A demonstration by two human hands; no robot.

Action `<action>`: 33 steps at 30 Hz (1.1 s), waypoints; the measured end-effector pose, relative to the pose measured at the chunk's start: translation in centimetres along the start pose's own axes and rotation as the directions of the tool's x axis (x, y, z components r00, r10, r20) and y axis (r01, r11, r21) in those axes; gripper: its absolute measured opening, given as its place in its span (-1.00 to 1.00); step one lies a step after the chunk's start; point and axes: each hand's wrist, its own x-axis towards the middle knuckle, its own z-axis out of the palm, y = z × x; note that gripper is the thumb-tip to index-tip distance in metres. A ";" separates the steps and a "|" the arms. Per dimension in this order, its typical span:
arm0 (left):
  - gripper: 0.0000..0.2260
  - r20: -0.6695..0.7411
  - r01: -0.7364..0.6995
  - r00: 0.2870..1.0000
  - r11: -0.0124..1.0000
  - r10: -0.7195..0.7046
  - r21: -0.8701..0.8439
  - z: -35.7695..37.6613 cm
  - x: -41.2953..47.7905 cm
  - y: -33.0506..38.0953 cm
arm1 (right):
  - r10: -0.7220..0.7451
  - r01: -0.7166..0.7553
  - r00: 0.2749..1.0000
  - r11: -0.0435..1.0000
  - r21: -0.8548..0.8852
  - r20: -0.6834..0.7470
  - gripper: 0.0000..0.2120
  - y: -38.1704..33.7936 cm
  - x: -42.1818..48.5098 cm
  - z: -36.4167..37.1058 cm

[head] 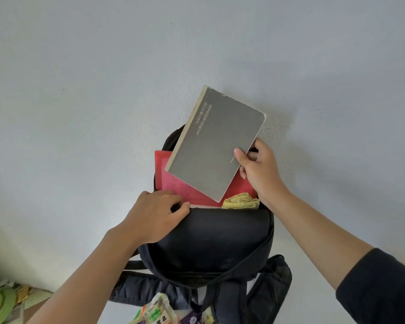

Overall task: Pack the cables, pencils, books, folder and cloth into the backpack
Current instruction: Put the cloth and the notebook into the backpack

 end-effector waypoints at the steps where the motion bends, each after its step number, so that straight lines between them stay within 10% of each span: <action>1: -0.45 0.024 0.005 1.000 1.000 -0.006 0.021 -0.2 0.0 0.0 | 0.030 -0.030 0.999 0.999 0.021 0.015 -0.85 0.0 -0.5 -0.1; 17: -0.63 0.219 0.168 0.959 0.984 -0.177 0.060 0.8 -2.9 0.8 | -0.042 0.045 0.983 0.999 -0.013 0.178 -0.79 1.3 -3.8 -0.6; 24: -0.27 0.183 0.120 0.974 0.989 -0.135 0.091 2.1 -4.0 0.8 | -0.009 0.014 0.973 1.000 -0.019 0.230 -0.83 1.4 -4.4 -0.9; 33: -0.27 0.313 0.124 0.947 0.978 -0.066 -0.167 1.7 -3.9 -0.5 | -0.115 0.160 0.968 0.967 -0.200 0.223 -0.77 2.1 -3.8 0.5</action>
